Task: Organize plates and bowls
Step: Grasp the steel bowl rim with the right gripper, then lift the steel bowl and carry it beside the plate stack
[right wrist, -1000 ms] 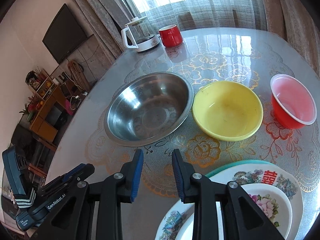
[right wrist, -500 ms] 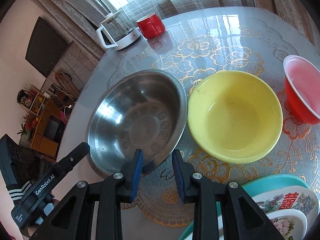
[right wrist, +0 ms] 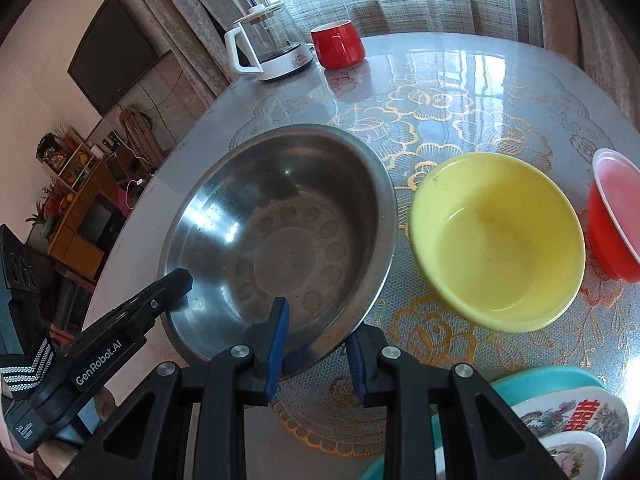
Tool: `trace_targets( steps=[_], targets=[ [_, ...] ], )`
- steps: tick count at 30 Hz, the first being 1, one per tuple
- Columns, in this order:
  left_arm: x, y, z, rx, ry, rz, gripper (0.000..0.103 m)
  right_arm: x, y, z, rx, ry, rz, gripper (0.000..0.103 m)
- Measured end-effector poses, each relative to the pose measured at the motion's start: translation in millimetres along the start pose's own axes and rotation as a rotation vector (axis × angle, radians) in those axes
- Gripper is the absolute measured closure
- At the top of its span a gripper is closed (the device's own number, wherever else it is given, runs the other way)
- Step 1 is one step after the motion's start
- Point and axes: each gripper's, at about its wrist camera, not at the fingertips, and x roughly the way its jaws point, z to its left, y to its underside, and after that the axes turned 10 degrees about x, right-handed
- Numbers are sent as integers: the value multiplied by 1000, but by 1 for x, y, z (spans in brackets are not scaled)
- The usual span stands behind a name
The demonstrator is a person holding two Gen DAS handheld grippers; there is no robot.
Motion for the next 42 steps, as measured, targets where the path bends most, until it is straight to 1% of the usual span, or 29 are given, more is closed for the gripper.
trace_targets(
  steps=[4,7,11,16,20,24,29,35,37,42],
  targets=[
    [-21,18,6,-14,-13,-13,83,-4,13,10,-41,-23,17,76],
    [-35,29,10,-16,-26,-8,83,-11,23,19,-81,-27,20,76],
    [-56,48,10,3,-43,-19,82,-20,41,25,-108,-47,29,76],
    [-81,71,13,15,-36,-35,80,-32,58,32,-143,-60,33,76],
    [-96,83,17,4,-34,-44,80,-39,69,38,-166,-75,35,76],
    [-105,94,19,-3,-33,-42,80,-43,79,46,-191,-78,37,76],
    [-112,106,19,-5,-33,-32,79,-43,90,45,-198,-83,49,76],
    [-114,117,17,-13,-33,-11,79,-42,96,44,-203,-78,54,76],
    [-112,119,16,-11,-40,5,78,-42,97,43,-202,-78,59,76],
    [-114,121,10,14,-70,4,77,-36,97,43,-193,-80,66,76]
  ],
)
